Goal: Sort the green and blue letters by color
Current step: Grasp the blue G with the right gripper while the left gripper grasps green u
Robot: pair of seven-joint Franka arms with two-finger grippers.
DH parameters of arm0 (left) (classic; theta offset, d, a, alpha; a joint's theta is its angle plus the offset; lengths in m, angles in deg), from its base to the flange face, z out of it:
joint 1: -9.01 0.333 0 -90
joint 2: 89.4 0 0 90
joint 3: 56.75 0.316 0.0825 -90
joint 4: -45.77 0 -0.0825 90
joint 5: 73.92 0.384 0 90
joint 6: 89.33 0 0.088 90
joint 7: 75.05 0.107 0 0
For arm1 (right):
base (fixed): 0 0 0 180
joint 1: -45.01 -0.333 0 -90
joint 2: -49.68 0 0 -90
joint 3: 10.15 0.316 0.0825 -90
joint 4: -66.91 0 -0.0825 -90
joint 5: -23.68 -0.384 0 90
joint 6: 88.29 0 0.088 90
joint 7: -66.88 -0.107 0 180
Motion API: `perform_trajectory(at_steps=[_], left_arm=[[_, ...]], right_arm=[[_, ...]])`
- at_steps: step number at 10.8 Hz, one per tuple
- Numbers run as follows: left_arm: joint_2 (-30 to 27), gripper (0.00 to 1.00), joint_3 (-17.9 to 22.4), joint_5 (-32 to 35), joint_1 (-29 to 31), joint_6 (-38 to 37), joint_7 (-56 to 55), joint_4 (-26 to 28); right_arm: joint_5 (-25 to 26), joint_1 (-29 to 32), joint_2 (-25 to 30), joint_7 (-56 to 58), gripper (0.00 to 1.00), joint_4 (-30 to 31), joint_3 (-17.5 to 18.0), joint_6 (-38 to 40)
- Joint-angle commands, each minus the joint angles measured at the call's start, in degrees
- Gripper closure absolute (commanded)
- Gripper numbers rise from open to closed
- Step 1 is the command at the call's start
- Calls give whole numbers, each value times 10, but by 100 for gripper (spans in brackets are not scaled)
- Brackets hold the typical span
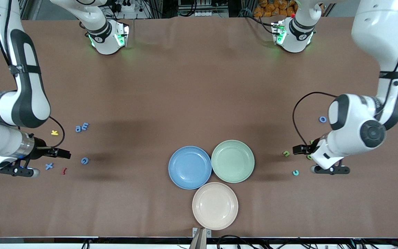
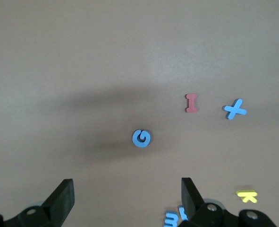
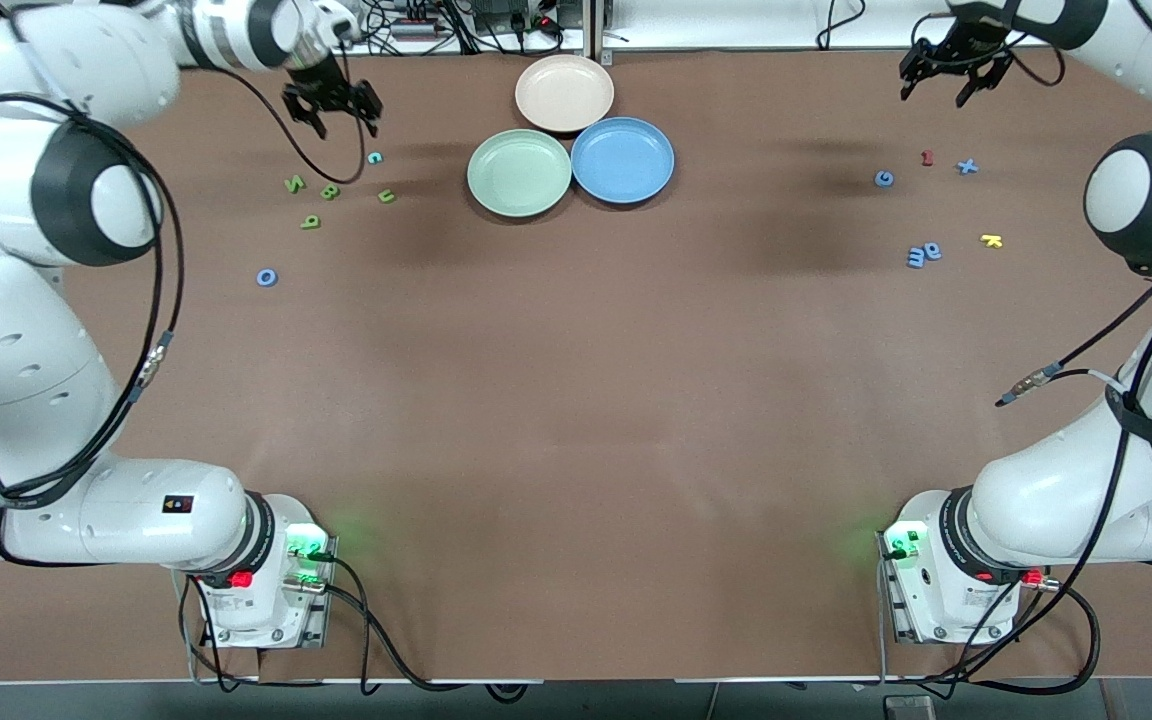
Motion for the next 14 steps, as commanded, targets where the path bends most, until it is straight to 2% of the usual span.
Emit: perform_trajectory(at_steps=[1,3,6,11,12,14], left_arm=[[18,0,4,5,-22,132,-3,78],[24,0,4,6,-24,203,-3,123],[36,0,6,16,-29,265,-1,155],[52,0,6,56,-30,278,0,161],[52,11,6,57,-30,278,1,162],[53,39,9,60,-30,278,5,162]], right_arm=[[-11,1,-46,-70,0,-13,1,-33],[-13,7,-72,-130,0,-14,1,-35],[-22,2,-94,-197,0,-14,0,-35],[-22,1,-143,-197,0,-12,0,-97],[-22,0,-150,-195,0,-11,0,-107],[-22,-1,-154,-192,0,-10,0,-107]])
